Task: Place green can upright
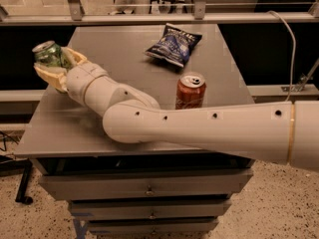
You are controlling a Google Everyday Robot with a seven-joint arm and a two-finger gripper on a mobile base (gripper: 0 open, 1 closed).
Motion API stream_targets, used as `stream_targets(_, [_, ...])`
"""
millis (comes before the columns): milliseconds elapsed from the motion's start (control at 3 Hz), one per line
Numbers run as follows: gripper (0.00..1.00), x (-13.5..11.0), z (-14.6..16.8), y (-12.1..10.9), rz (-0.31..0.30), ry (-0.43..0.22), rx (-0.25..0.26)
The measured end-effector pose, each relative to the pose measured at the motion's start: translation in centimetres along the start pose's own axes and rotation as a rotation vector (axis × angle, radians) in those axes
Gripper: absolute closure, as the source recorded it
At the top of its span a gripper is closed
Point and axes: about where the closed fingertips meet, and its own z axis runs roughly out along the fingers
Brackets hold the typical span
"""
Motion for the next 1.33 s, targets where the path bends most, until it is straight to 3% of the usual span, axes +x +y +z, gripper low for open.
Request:
stream_targets(333, [1.00, 1.0, -0.3, 0.5, 0.021, 0.030, -0.025])
stream_targets(1000, [1.00, 2.8, -1.8, 1.5, 0.066, 0.013, -0.025])
stream_targets(1333, [0.82, 3.0, -2.3, 1.5, 0.066, 0.027, -0.027])
